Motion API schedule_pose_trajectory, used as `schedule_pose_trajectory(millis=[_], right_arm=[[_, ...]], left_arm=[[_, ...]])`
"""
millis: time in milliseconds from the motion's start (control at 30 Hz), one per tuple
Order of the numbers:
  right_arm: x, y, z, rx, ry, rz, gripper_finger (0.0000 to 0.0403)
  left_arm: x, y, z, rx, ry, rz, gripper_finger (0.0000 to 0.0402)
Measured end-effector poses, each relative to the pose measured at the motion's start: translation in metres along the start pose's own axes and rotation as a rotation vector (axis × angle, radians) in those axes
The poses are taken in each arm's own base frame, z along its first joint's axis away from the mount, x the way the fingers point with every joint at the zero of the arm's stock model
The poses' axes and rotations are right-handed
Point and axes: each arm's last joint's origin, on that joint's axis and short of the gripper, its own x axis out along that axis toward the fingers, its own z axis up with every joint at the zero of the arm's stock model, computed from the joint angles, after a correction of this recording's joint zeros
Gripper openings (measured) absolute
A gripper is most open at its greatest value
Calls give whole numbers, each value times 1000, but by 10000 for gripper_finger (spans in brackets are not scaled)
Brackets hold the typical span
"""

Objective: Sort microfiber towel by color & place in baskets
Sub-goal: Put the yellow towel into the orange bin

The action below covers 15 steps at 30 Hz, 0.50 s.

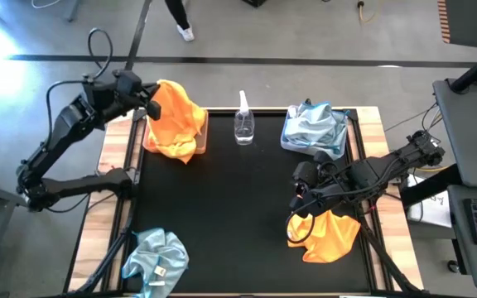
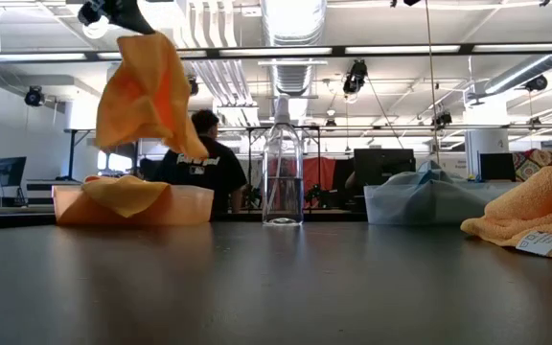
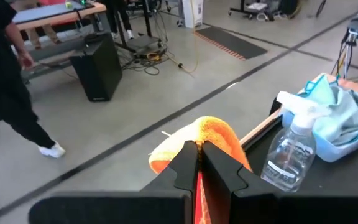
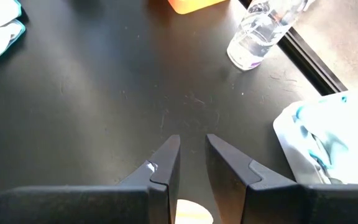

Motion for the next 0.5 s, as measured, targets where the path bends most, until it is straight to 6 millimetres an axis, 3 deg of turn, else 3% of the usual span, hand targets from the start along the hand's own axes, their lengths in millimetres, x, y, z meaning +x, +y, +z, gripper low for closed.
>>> schedule_pose_trajectory(millis=[500], right_arm=[[0, 0, 0, 18, -1, 0, 68]], left_arm=[[4, -3, -67, -150, -35, 0, 0]])
